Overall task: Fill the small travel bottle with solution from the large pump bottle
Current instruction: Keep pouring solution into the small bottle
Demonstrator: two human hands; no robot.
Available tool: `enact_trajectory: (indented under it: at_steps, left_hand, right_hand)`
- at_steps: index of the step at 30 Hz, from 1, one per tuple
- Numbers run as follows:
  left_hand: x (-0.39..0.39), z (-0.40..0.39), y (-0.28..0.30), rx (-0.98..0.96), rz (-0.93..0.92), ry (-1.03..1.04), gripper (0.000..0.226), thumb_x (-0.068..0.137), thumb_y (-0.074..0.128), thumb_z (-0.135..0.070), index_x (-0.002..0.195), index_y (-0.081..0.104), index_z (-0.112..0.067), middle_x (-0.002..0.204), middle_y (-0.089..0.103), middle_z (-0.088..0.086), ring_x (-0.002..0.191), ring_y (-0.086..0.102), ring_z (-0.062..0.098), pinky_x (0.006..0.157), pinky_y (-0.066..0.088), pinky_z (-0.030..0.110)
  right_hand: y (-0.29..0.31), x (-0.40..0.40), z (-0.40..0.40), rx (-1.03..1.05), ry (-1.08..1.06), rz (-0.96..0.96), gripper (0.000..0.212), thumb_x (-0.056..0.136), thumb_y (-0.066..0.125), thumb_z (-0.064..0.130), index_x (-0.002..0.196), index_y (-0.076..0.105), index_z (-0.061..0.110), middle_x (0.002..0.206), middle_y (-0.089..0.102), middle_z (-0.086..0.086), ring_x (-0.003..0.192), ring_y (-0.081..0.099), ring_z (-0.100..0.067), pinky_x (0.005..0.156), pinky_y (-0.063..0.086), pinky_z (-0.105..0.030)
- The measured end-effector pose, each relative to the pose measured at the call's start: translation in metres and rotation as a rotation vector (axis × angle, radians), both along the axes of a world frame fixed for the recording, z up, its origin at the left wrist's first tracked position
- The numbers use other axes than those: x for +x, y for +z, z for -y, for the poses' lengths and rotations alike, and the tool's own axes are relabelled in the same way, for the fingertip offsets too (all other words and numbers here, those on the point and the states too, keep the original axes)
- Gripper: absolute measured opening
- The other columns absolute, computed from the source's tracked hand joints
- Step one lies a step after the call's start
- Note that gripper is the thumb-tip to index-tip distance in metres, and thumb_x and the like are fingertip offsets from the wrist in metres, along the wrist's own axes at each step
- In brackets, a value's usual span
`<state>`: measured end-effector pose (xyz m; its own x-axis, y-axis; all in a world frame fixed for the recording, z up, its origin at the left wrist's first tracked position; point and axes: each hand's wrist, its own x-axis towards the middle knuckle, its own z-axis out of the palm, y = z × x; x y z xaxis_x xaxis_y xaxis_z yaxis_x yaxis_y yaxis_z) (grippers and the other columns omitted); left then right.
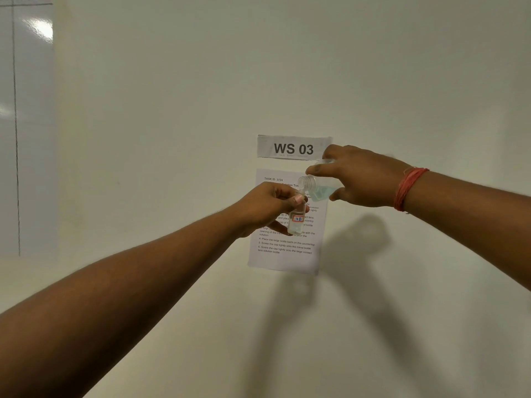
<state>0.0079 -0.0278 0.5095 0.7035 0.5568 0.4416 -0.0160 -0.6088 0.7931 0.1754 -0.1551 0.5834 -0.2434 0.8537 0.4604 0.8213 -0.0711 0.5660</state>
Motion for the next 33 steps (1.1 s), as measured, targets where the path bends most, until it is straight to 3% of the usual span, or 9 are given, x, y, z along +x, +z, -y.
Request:
enact_trajectory:
  at_steps: [33]
  left_hand:
    - [0.002,-0.0009,-0.0012,-0.009,0.0,0.005,0.029,0.102,0.058,-0.027,0.115,0.072,-0.006,0.113,0.076,0.007,0.098,0.075,0.02,0.073,0.065,0.04]
  right_hand:
    - [-0.0016,-0.0006,0.0014,-0.011,0.005,-0.005,0.068,0.085,0.072,0.032,0.145,0.04,0.033,0.138,0.043,-0.006,0.119,0.049,-0.027,0.094,0.049,-0.038]
